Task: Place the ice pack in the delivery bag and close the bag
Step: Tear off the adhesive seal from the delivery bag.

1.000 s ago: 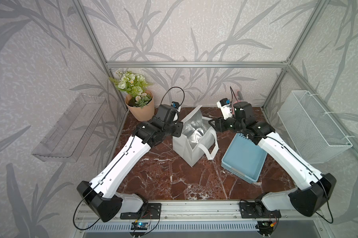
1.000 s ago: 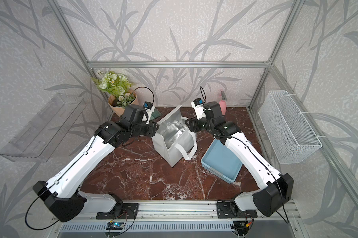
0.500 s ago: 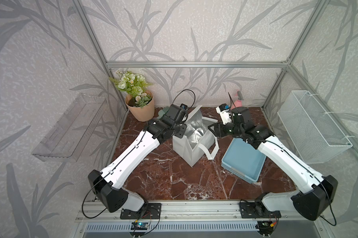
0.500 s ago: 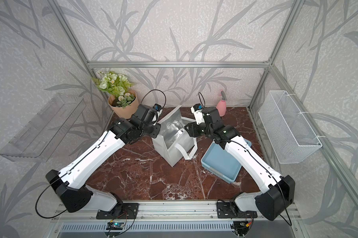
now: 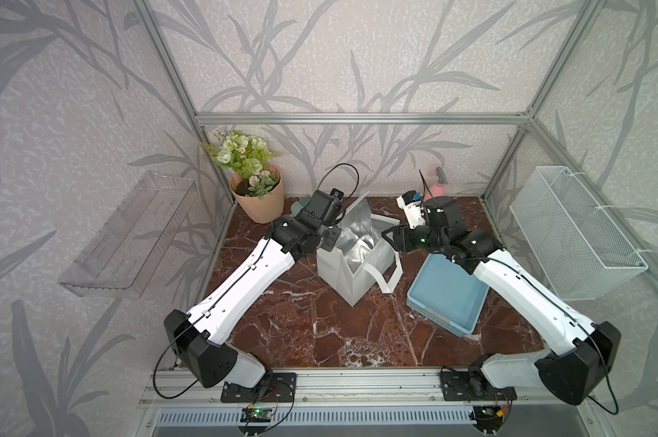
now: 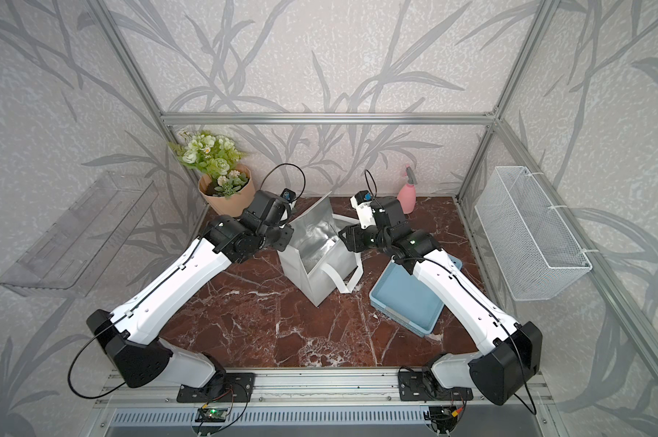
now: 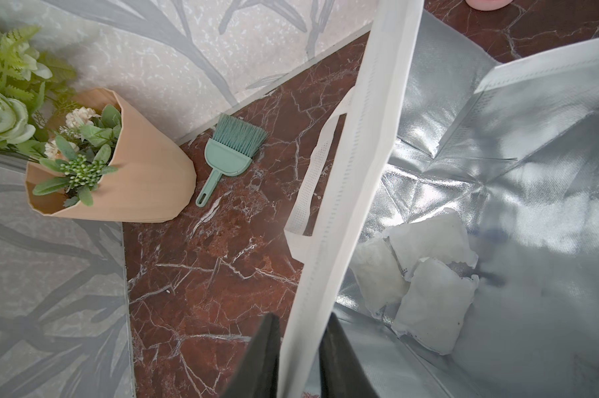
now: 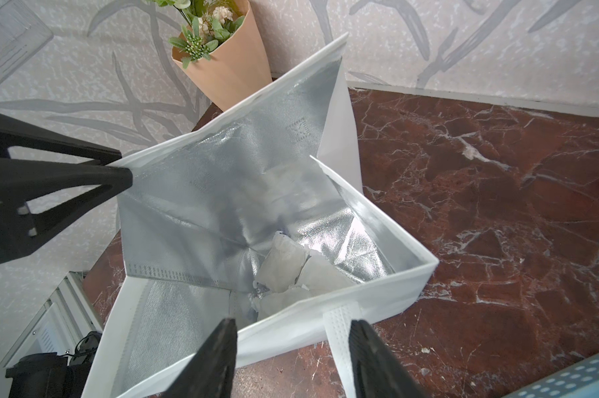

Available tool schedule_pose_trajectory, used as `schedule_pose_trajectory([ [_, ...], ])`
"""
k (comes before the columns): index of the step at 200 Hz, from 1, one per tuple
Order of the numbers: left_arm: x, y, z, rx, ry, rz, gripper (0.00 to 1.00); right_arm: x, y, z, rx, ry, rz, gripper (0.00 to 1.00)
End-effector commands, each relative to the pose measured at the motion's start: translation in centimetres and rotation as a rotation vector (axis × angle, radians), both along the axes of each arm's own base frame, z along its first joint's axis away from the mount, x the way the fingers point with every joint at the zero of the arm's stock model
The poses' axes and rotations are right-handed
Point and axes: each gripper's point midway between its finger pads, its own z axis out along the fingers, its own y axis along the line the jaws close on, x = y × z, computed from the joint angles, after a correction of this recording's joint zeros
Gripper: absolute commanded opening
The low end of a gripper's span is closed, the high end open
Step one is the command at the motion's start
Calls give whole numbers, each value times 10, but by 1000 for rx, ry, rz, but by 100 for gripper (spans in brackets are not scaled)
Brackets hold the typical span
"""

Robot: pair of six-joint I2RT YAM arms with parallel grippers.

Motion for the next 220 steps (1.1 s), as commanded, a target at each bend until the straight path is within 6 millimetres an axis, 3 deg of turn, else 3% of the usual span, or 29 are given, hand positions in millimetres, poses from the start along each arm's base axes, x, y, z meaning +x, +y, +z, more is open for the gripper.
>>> schedule_pose_trajectory([
  [1,3,-2,11,-4,-25,-5,23,-2,3,12,23,-24,6,56],
  [56,4,-7,13,-27,-17,-27,22,-4,10,6,25,0,25,56],
  [71,5,-8,14,-39,-15,-29,15,-5,12,4,25,4,30,56],
  [136,5,-12,14,-79,4,-42,10,-17,31,6,22,-23,112,56],
  [163,3,-13,11,-152,42,-50,9,-25,47,18,50,-136,168,56],
  [198,3,-10,2,-271,114,-36,6,-41,83,29,25,-382,261,54],
  [220,5,-15,17,-441,136,-60,3,-46,102,30,57,-511,301,48],
])
